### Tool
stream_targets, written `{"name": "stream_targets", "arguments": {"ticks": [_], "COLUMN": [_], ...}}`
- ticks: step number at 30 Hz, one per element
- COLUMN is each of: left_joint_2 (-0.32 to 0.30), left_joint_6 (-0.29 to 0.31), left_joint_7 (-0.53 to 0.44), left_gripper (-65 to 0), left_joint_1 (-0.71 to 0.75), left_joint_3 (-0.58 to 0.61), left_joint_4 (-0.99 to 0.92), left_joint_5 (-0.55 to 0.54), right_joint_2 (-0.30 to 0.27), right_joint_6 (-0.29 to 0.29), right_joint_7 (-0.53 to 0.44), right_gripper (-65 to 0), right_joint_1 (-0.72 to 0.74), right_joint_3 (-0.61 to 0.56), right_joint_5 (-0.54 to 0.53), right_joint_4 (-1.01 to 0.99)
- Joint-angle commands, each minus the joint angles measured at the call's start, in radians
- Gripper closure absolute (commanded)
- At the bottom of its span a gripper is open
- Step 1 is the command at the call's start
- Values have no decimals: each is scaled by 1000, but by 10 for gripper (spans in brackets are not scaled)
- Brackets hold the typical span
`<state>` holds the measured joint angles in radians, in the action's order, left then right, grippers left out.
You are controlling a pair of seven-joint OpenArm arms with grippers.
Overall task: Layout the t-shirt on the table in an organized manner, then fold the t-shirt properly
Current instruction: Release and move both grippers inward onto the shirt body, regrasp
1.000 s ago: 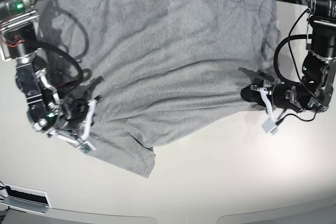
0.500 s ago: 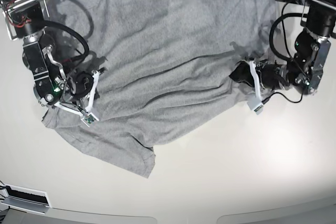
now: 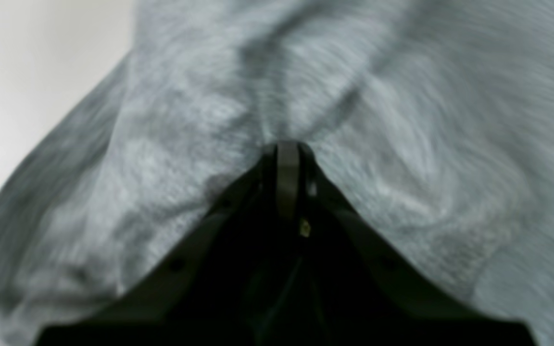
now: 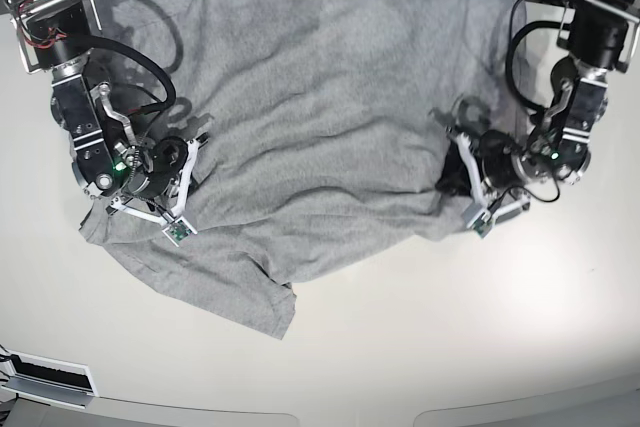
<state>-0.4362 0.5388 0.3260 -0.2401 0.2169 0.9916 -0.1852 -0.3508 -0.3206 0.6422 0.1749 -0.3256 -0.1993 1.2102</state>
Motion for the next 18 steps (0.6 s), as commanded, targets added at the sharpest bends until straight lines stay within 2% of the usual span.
{"name": "stream_targets", "arguments": {"ticks": [1, 3, 5, 7, 10, 12, 14, 15, 18], "left_joint_2": [-9, -4, -5, -13, -49, -82, -112, -122, -131], "left_joint_6": [-39, -83, -131, -156, -177, -175, -140, -96, 90], "left_joint_7": [-5, -40, -37, -19, 35, 91, 188, 258, 489], "left_gripper": [0, 0, 0, 0, 0, 0, 0, 0, 0], "left_joint_1": [-18, -41, -71, -108, -180, -236, -294, -321, -373], "left_joint_3": [-1, -1, -1, -1, -2, -2, -2, -2, -2], "left_joint_4": [0, 0, -1, -1, -1, -1, -1, -1, -1], "left_joint_5": [43, 81, 101, 128, 117, 68, -44, -127, -382], "right_joint_2": [0, 11, 19, 22, 21, 21, 18, 17, 11], "right_joint_6": [14, 63, 138, 199, 204, 173, 117, 66, -102], "right_joint_7": [-28, -39, -48, -42, 36, 105, 170, 197, 263], "right_gripper": [0, 0, 0, 0, 0, 0, 0, 0, 0], "right_joint_1": [23, 23, 31, 56, 118, 164, 204, 222, 241], "right_joint_3": [5, 5, 5, 5, 6, 6, 6, 6, 6], "right_joint_5": [3, 37, 77, 103, 103, 98, 71, 34, -103], "right_joint_4": [12, 12, 12, 12, 12, 12, 12, 12, 12]}}
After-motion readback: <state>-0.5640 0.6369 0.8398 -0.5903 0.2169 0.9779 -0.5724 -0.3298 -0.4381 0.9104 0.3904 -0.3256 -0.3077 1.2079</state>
